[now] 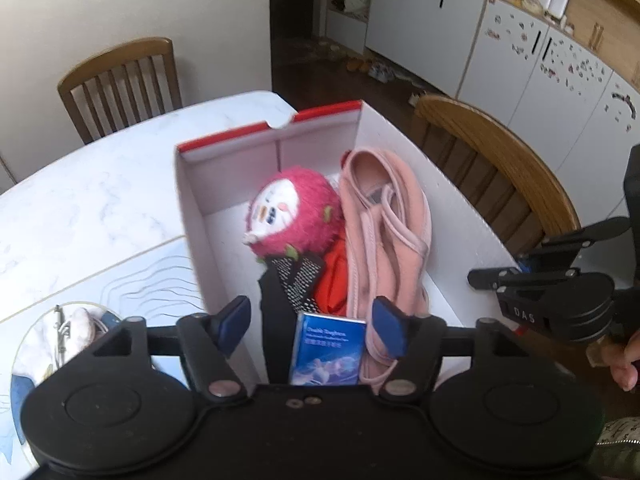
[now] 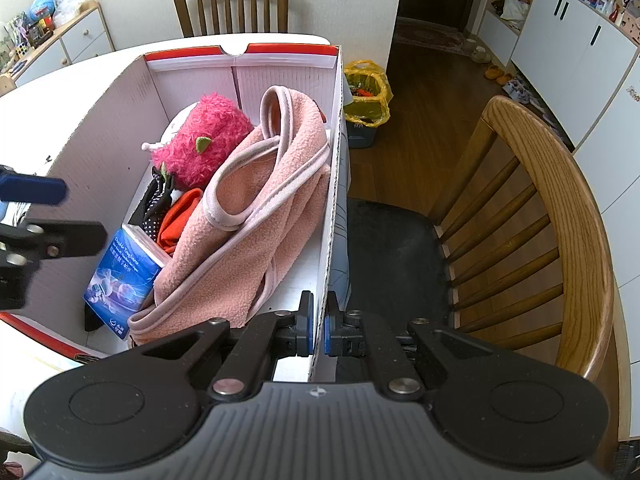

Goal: Organize objects
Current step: 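Lower the blue booklet into the box and open the left gripper, then move the left tool back over the white cable on the mat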

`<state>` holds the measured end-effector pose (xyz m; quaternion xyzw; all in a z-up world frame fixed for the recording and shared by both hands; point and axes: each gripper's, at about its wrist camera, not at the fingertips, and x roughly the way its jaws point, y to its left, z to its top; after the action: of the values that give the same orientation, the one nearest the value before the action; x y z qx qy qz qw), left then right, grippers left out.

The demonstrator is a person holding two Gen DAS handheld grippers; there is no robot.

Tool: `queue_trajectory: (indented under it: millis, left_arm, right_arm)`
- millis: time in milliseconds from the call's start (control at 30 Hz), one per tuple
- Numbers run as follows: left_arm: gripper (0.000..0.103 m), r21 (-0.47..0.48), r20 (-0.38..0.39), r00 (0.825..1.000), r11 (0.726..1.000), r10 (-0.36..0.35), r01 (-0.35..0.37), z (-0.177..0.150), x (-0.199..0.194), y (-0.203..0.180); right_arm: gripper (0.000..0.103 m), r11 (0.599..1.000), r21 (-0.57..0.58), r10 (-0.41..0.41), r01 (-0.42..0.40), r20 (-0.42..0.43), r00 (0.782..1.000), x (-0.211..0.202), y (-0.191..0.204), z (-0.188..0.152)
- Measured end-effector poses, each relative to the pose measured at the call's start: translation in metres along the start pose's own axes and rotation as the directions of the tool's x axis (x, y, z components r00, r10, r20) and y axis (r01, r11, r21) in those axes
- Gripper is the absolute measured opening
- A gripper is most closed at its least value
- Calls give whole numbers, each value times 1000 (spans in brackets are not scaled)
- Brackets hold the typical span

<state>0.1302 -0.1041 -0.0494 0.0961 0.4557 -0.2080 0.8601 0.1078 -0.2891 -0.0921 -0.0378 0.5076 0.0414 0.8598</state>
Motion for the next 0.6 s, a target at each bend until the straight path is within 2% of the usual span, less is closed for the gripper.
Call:
queue_trajectory:
  millis: [233,367,433,600]
  left_arm:
    - [85,-81,41,998,996,38,-35,-4,-17,25]
    - [91,-129,51,996,990,68,-60,-7,-25,41]
    - [97,-152,55,995,986,83,-74,-9,-27,50]
    - [101,-214,54,990,970,128,-114,-19,-30,76]
  right_arm:
    - [4,1000,-3,-5,5,-4,1000,0,1,0]
    - [4,1000,-4,-10,10,-6,1000,0,2,1]
    - [4,1000,-5,-11,11,-6,1000,0,2,1]
    - [4,1000,-4,-11,11,-6,1000,0,2,1]
